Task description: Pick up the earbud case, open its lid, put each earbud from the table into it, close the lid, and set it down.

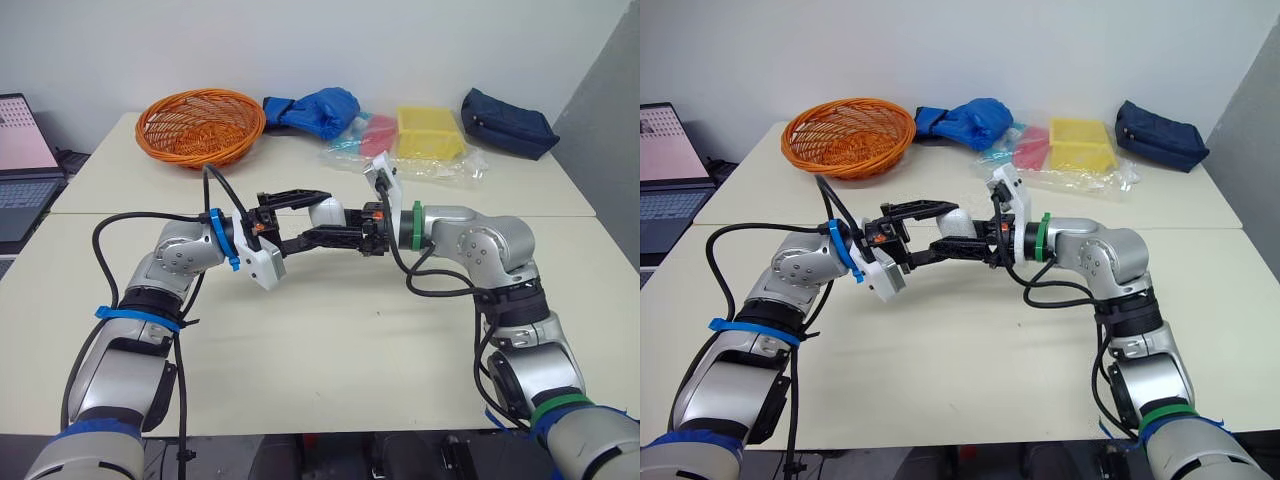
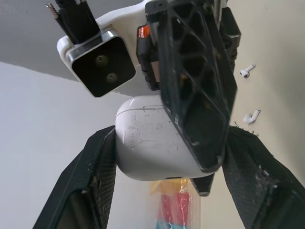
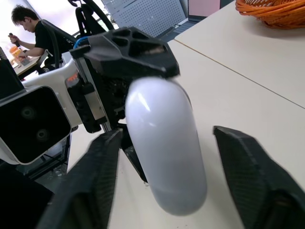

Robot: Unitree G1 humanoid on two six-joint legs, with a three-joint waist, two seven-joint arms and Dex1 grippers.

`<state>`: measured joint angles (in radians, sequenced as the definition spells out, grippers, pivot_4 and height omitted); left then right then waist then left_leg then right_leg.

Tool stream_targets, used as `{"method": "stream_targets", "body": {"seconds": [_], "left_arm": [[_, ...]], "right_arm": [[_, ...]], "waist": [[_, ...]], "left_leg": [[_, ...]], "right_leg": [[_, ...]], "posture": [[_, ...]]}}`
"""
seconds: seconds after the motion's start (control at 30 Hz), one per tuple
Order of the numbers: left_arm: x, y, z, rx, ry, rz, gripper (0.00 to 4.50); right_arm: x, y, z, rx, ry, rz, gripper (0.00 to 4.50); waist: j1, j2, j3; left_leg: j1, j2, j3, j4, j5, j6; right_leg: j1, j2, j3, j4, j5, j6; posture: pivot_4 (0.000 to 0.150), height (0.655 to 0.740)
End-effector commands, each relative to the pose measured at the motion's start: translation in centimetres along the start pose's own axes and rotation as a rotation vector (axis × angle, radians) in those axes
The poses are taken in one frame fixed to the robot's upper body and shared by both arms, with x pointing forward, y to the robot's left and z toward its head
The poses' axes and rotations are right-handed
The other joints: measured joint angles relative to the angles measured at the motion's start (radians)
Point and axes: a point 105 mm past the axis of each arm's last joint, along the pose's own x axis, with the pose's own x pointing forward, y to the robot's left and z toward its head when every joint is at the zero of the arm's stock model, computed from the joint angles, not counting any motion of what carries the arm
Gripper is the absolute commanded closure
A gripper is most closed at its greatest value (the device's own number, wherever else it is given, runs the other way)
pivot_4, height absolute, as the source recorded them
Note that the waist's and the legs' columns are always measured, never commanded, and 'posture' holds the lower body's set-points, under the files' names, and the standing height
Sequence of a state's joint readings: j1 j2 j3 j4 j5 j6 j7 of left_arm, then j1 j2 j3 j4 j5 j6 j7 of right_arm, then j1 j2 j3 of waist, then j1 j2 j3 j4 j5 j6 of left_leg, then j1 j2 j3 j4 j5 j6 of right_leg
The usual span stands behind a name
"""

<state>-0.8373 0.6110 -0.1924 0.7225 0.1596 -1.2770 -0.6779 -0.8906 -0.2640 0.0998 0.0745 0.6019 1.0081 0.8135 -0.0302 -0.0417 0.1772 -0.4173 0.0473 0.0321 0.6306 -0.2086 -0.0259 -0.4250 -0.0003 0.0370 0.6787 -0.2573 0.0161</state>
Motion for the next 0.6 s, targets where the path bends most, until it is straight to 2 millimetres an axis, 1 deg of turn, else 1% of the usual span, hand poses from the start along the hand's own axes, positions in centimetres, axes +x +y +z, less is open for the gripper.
{"method": "stream_targets", "body": {"seconds": [0.03, 0.1, 0.13, 0.37, 0.43, 0.47, 0.53, 0.57, 0.6], "left_arm": [[0.2, 1.0, 0.4, 0.036, -0.023, 0.023, 1.7], [0.3, 1.0, 0.5, 0.036, -0.026, 0.022, 1.7], [0.3, 1.0, 0.5, 0.036, -0.027, 0.022, 1.7], [0.4, 0.8, 0.7, 0.036, -0.036, 0.014, 1.7], [0.3, 0.4, 0.9, 0.015, -0.048, 0.004, 1.7], [0.2, 0.3, 1.0, 0.005, -0.054, 0.001, 0.95], [0.2, 0.0, 1.1, -0.025, -0.053, -0.016, 0.42], [0.2, 0.0, 1.0, -0.032, -0.05, -0.017, 0.08], [0.2, 0.4, 1.0, -0.035, -0.046, -0.008, 0.0]], "right_arm": [[-0.1, 0.2, 1.0, -0.04, -0.034, 0.003, 2.79], [-0.1, 0.2, 1.0, -0.041, -0.036, 0.009, 3.53], [-0.1, 0.3, 1.0, -0.042, -0.036, 0.016, 3.6], [-0.2, 0.2, 1.4, -0.029, -0.054, 0.013, 3.59], [-0.2, 0.1, 1.4, -0.032, -0.055, 0.01, 3.59], [-0.2, 0.1, 1.4, -0.032, -0.056, 0.008, 3.59], [-0.2, 0.1, 1.5, -0.031, -0.058, 0.008, 3.62], [-0.2, 0.0, 1.5, -0.029, -0.06, 0.007, 3.62], [-0.2, 0.0, 1.5, -0.028, -0.061, 0.007, 3.62]], "waist": [[0.0, 0.0, 0.0], [0.0, 0.0, 0.0], [0.0, 0.0, 0.0], [0.0, 0.0, 0.0], [0.0, 0.0, 0.0], [0.0, 0.0, 0.0], [0.0, 0.0, 0.0], [0.0, 0.0, 0.0], [0.0, 0.0, 0.0]], "left_leg": [[0.0, 0.0, 0.0, 0.0, 0.0, 0.0], [0.0, 0.0, 0.0, 0.0, 0.0, 0.0], [0.0, 0.0, 0.0, 0.0, 0.0, 0.0], [0.0, 0.0, 0.0, 0.0, 0.0, 0.0], [0.0, 0.0, 0.0, 0.0, 0.0, 0.0], [0.0, 0.0, 0.0, 0.0, 0.0, 0.0], [0.0, 0.0, 0.0, 0.0, 0.0, 0.0], [0.0, 0.0, 0.0, 0.0, 0.0, 0.0], [0.0, 0.0, 0.0, 0.0, 0.0, 0.0]], "right_leg": [[0.0, 0.0, 0.0, 0.0, 0.0, 0.0], [0.0, 0.0, 0.0, 0.0, 0.0, 0.0], [0.0, 0.0, 0.0, 0.0, 0.0, 0.0], [0.0, 0.0, 0.0, 0.0, 0.0, 0.0], [0.0, 0.0, 0.0, 0.0, 0.0, 0.0], [0.0, 0.0, 0.0, 0.0, 0.0, 0.0], [0.0, 0.0, 0.0, 0.0, 0.0, 0.0], [0.0, 0.0, 0.0, 0.0, 0.0, 0.0], [0.0, 0.0, 0.0, 0.0, 0.0, 0.0]], "posture": [[0.15, 0.74], [0.15, 0.74], [0.15, 0.74], [0.15, 0.74], [0.15, 0.74], [0.15, 0.74], [0.15, 0.74], [0.15, 0.74], [0.15, 0.74]]}}
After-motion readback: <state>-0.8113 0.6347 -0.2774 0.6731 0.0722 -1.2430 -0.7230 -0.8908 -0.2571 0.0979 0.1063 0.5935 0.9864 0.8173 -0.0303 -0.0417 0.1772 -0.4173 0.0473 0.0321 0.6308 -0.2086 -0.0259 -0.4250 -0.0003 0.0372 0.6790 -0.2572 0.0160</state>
